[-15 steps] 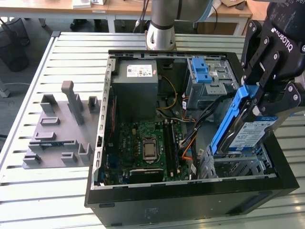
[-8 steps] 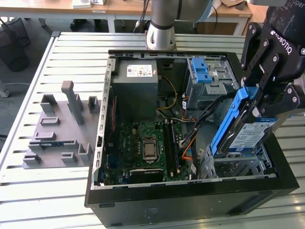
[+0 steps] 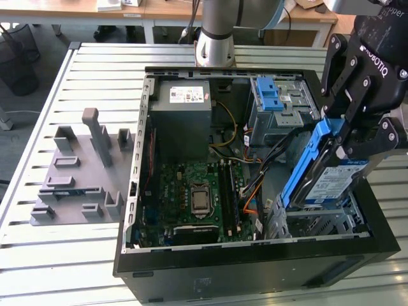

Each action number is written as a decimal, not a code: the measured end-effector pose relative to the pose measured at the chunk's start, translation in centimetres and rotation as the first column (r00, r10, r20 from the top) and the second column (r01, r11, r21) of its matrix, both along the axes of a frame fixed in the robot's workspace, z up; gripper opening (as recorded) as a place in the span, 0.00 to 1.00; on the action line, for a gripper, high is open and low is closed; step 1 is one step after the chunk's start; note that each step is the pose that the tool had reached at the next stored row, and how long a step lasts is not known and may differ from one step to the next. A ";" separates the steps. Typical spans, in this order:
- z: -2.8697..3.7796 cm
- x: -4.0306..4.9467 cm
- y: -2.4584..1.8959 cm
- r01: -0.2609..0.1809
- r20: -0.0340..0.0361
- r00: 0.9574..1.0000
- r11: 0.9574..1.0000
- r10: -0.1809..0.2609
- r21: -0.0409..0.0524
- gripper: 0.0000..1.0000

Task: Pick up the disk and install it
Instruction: 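Insert the disk into the insertion slot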

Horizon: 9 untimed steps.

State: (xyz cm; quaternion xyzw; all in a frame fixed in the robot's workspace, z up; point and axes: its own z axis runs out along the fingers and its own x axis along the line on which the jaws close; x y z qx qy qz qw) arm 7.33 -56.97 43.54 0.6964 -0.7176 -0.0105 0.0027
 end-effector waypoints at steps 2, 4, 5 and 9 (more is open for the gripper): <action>-0.09 0.00 0.00 0.000 0.000 1.000 1.000 0.000 0.000 0.36; -0.20 0.00 0.00 0.000 0.000 1.000 1.000 0.000 0.000 0.36; -0.27 0.00 0.00 0.000 0.000 1.000 1.000 0.000 0.000 0.36; -0.56 0.00 0.00 0.000 0.000 1.000 1.000 0.000 0.000 0.36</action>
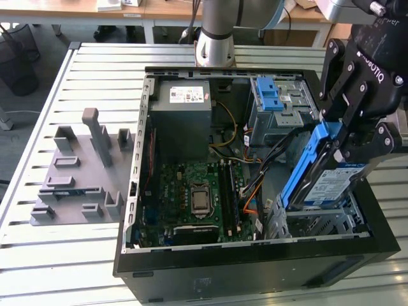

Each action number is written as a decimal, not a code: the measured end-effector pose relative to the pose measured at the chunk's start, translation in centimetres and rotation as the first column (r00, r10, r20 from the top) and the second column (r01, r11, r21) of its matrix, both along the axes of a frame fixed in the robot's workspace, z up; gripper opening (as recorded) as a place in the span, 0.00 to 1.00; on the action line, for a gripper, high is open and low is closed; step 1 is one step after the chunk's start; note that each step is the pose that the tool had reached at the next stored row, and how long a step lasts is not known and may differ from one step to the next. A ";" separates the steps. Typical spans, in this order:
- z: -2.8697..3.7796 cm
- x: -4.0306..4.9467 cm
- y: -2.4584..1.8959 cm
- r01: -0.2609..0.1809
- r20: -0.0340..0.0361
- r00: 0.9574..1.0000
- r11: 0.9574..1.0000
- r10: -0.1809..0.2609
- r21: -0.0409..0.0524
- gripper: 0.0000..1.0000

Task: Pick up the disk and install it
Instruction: 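Insert the disk into the insertion slot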

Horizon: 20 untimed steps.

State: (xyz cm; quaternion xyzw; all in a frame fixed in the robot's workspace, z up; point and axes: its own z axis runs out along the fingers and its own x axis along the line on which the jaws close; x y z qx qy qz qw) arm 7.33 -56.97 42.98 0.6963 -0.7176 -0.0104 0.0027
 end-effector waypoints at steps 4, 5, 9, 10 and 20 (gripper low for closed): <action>-0.26 0.00 0.00 0.000 0.000 1.000 1.000 0.000 0.000 0.36; -0.32 0.00 0.00 0.000 0.000 1.000 1.000 0.000 0.000 0.36; -0.56 0.00 0.00 0.000 0.000 1.000 1.000 0.000 0.000 0.36; -0.61 0.00 0.00 0.000 0.000 1.000 1.000 0.000 0.000 0.36; -1.08 0.00 0.00 0.000 0.000 1.000 1.000 0.000 0.000 0.36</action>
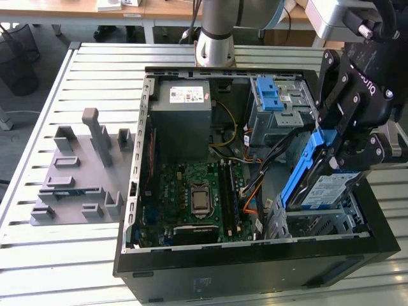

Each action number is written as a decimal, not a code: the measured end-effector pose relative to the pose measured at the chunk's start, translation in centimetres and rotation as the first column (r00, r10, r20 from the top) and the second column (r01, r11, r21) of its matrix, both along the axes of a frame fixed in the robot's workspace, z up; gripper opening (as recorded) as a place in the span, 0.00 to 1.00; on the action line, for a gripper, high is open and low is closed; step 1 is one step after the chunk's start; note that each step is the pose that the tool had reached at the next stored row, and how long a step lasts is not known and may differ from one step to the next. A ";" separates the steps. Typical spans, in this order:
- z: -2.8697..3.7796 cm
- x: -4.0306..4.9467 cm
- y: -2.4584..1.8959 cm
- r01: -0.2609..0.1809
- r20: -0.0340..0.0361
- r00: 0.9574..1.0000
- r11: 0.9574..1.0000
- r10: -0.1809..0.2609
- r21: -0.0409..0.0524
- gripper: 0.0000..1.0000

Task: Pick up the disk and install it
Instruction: 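Insert the disk into the insertion slot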

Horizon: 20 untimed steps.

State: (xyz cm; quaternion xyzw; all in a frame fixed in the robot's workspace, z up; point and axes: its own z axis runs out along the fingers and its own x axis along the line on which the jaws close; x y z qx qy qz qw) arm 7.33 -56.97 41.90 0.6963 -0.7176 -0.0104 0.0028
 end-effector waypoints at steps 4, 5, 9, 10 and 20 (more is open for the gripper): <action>-0.04 0.00 0.00 0.000 0.000 1.000 1.000 0.000 0.000 0.36; -0.07 0.00 0.00 0.000 0.000 1.000 1.000 0.000 0.000 0.36; -0.24 0.00 0.00 0.000 0.000 1.000 1.000 0.000 0.000 0.36; -0.30 0.00 0.00 0.000 0.000 1.000 1.000 0.000 0.000 0.36; -0.77 0.00 0.00 0.000 0.000 1.000 1.000 0.000 0.000 0.36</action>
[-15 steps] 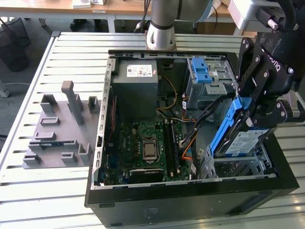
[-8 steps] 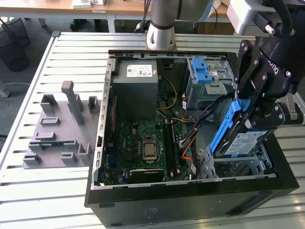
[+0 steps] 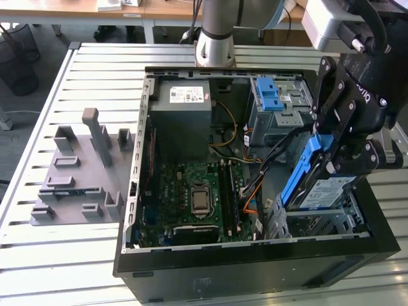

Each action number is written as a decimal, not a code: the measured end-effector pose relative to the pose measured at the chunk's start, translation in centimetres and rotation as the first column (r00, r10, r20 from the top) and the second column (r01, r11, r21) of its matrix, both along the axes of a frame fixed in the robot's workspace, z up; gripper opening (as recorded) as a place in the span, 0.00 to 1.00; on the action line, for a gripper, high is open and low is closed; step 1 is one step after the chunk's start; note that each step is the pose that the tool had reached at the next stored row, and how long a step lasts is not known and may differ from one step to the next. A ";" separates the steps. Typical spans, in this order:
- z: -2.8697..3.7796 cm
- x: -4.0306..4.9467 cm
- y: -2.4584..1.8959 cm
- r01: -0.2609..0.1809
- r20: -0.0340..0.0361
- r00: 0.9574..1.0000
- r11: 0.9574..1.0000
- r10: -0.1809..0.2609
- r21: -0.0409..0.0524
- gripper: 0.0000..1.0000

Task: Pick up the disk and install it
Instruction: 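Insert the disk into the insertion slot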

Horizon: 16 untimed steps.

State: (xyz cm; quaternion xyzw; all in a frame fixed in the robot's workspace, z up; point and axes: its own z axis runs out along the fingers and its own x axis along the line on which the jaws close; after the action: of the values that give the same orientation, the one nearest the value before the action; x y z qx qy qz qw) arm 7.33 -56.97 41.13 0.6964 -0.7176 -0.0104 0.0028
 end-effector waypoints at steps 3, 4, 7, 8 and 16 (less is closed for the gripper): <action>-0.09 0.00 0.00 0.000 0.000 1.000 1.000 0.000 0.000 0.36; -0.12 0.00 -0.01 0.000 0.000 1.000 1.000 0.000 0.000 0.36; -0.21 0.00 -0.01 0.000 0.000 1.000 1.000 0.000 0.000 0.36; -0.24 0.00 -0.01 0.000 0.000 1.000 1.000 0.000 0.000 0.36; -0.46 0.00 -0.01 0.000 0.000 1.000 1.000 0.000 0.000 0.36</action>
State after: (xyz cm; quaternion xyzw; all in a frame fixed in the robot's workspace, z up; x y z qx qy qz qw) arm 7.33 -56.98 40.67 0.6963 -0.7176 -0.0104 0.0027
